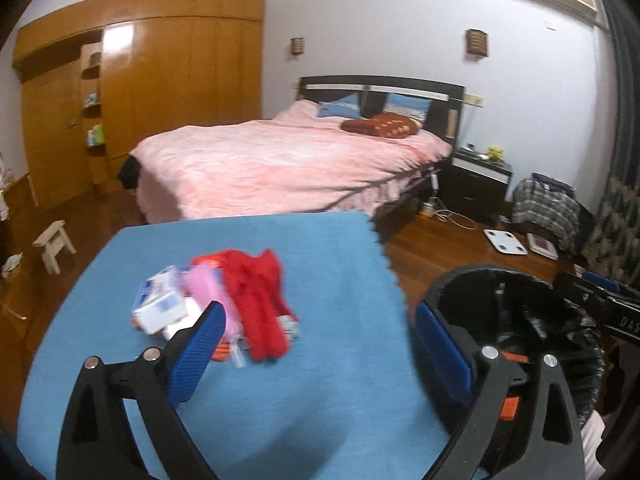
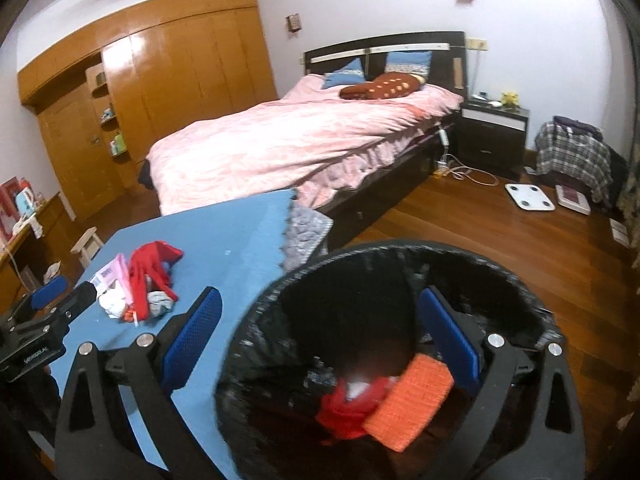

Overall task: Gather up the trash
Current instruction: 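Grasp the white alcohol-wipes box with the left tool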

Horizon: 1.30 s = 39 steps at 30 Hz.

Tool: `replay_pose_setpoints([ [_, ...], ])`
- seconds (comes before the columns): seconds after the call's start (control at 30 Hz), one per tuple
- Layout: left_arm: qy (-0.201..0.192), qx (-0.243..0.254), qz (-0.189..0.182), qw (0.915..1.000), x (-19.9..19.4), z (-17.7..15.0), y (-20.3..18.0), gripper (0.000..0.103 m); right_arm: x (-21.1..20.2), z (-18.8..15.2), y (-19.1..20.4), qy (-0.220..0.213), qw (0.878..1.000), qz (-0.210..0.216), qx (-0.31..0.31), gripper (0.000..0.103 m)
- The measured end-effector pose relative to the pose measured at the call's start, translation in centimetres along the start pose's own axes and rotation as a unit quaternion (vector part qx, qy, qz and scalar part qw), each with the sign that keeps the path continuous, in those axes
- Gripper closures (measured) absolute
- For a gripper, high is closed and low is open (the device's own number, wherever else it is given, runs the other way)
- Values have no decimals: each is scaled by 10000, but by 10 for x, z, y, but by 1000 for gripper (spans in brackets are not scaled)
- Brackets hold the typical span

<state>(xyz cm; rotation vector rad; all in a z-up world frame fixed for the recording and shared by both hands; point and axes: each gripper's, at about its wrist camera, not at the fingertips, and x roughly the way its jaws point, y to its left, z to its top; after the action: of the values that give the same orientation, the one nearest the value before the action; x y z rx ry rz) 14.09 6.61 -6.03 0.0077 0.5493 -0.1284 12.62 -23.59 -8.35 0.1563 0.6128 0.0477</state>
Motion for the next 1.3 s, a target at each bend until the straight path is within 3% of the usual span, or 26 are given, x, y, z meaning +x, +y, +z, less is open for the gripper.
replay_pose_setpoints([
  [0.33, -60, -232, 772, 9967, 7, -5, 60, 9, 40, 13, 68, 56, 9980, 510, -362, 7],
  [0.57, 96, -542, 1142, 9919, 37, -12, 104, 9, 74, 15, 107, 170, 9956, 718, -582, 7],
  [0.8, 264, -626, 1216, 9903, 72, -14, 128, 10, 109, 13, 131, 307, 9942, 797, -651, 7],
  [1.03, 464, -809, 1149, 9890, 98, -12, 146, 24, 134, 10, 146, 434, 9925, 844, -765, 7],
  [1.3, 753, -1048, 1013, 9865, 117, -22, 160, 28, 154, 12, 162, 492, 9907, 921, -875, 7],
])
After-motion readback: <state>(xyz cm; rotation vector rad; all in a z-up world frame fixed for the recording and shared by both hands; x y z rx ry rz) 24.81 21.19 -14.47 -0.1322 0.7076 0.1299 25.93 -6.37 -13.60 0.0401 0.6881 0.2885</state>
